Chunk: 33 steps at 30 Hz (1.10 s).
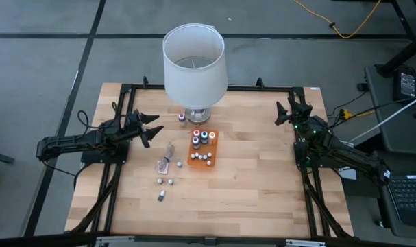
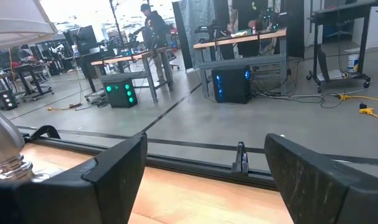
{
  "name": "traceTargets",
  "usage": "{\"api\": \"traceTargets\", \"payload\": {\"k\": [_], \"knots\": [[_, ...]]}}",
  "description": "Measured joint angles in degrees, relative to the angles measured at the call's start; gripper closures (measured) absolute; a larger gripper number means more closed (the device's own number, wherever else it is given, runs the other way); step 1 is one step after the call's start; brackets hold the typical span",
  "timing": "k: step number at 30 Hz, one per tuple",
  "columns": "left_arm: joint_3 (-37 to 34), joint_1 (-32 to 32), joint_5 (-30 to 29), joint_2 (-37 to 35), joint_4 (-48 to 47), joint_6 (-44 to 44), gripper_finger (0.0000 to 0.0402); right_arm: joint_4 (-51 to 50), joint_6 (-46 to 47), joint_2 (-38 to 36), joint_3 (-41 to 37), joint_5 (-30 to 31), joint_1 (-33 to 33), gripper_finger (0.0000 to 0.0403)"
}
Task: Pick & Place food coloring
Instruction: Put the small blue food coloring bottle into the orange bin
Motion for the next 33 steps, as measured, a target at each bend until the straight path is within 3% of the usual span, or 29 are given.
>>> {"api": "traceTargets", "payload": {"k": [6,13,22,33], "knots": [[5.02,-1.44,-1.68,0.70,-4.24,-4.96,0.0107,0.00,0.00,0.00,0.00,-0.02,0.00,0.0079],[21.75,-5.80,-3.40,8.51,-21.71,-1.69,0.0107,0.00,0.00,0.00,0.00,-0.02,0.00,0.0079],[40.01,-11.55,-6.42,27.26,-37.54,-19.66,0.0107,0.00,0.00,0.00,0.00,-0.02,0.00,0.0079],[47.73,-18.06,-5.68,49.36,-44.22,-41.89,0.0107,0.00,0.00,0.00,0.00,-0.02,0.00,0.0079]]}}
